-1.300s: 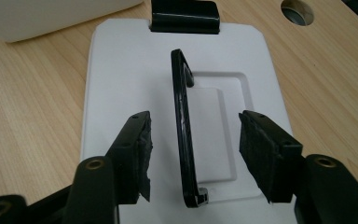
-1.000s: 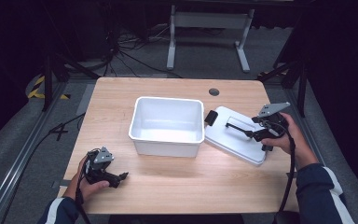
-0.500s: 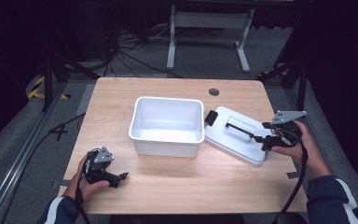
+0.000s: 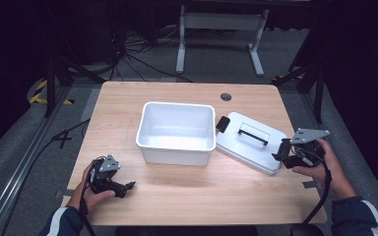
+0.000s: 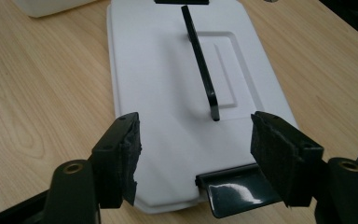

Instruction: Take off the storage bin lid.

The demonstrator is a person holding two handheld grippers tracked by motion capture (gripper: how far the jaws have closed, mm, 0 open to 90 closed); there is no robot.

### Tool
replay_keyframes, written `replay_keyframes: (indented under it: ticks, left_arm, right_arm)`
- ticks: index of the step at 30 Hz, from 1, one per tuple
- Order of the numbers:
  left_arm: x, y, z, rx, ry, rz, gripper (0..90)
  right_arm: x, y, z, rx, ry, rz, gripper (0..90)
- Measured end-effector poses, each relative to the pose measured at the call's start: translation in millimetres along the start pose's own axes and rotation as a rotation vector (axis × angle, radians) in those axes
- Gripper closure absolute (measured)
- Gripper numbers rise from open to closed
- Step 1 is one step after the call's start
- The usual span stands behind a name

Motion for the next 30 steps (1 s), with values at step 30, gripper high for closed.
replay_keyframes:
  ticks: [30]
  left_arm:
    - [-0.1,0.2,0.0,0.002,-0.002,0.006,0.5]
  right_arm:
    - [20.4,27.6,-82.5,0.112,-0.059,0.014,24.5]
Point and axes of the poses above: each handheld gripper's, and its own axes: x roughly forward along the jaws, z roughly out of its top, y roughly to its left, the point moved 2 cm from there along x, roughly forward along the jaws, and after that the axes turned 5 degrees about z, right-handed, at the moved point
